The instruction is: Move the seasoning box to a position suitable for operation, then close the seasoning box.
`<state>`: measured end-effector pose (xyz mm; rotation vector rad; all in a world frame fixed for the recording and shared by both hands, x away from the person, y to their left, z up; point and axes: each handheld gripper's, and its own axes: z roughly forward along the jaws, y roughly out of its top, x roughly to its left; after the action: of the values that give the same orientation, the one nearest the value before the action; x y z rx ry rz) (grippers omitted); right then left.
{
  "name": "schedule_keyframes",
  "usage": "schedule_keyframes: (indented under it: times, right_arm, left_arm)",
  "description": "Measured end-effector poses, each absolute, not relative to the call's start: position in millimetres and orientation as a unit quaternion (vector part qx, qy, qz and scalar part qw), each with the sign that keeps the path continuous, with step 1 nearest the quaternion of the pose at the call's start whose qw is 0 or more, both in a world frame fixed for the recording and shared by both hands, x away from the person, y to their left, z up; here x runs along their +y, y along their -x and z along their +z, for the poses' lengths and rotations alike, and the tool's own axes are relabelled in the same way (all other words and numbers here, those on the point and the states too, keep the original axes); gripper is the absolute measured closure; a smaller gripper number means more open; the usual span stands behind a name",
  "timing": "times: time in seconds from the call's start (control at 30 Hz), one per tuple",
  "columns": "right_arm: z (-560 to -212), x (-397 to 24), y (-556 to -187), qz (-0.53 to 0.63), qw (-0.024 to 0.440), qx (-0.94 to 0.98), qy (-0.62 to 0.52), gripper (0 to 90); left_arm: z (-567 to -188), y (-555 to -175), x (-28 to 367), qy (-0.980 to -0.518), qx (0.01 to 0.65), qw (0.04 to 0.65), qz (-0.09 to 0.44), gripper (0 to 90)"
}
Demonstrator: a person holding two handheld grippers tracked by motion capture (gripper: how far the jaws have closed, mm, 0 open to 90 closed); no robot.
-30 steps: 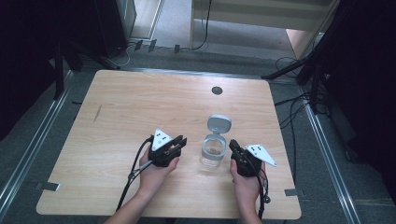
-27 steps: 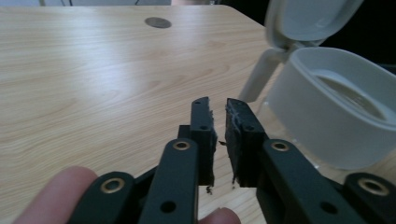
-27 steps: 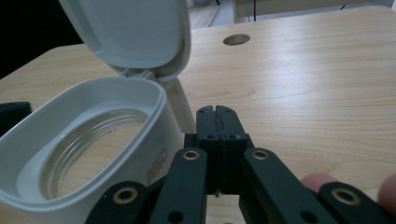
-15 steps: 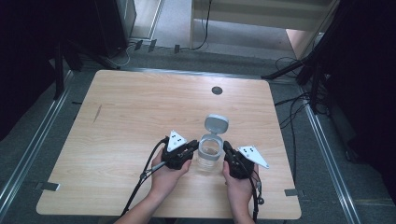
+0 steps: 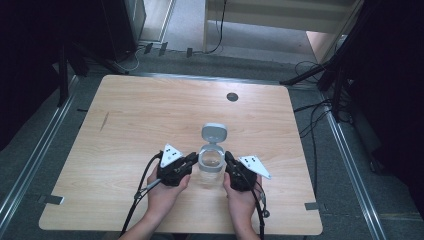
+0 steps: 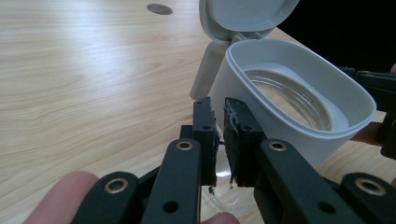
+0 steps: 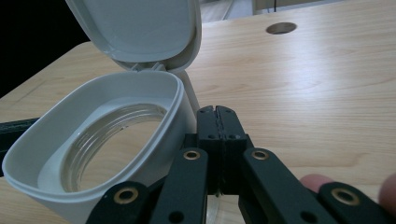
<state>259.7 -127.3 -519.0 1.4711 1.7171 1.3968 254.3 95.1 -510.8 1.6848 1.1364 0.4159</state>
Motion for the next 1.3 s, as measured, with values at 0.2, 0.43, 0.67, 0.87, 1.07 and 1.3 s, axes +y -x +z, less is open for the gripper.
schedule_keyframes:
  times: [0.2, 0.43, 0.67, 0.87, 1.07, 1.3]
  right_arm:
    - [-523, -102, -259, 0.512, 0.226, 0.643, -0.523, 90.0]
    - [-524, -87, -255, 0.513, 0.217, 0.653, -0.513, 90.0]
    - [-522, -86, -257, 0.518, 0.211, 0.669, -0.49, 89.0]
    - [-515, -106, -266, 0.523, 0.212, 0.674, -0.476, 90.0]
    - [-504, -110, -282, 0.519, 0.201, 0.688, -0.466, 90.0]
    - [-482, -105, -306, 0.518, 0.196, 0.69, -0.466, 90.0]
  left_arm:
    - [-510, -245, 120, -0.688, 0.485, 0.507, 0.183, 83.9]
    - [-511, -237, 133, -0.679, 0.498, 0.505, 0.189, 85.7]
    - [-513, -232, 157, -0.679, 0.495, 0.498, 0.213, 59.8]
    - [-527, -223, 228, -0.659, 0.51, 0.494, 0.247, 22.7]
    - [-541, -218, 297, -0.619, 0.576, 0.457, 0.275, 19.4]
    - [-551, -227, 299, -0.611, 0.593, 0.443, 0.28, 20.6]
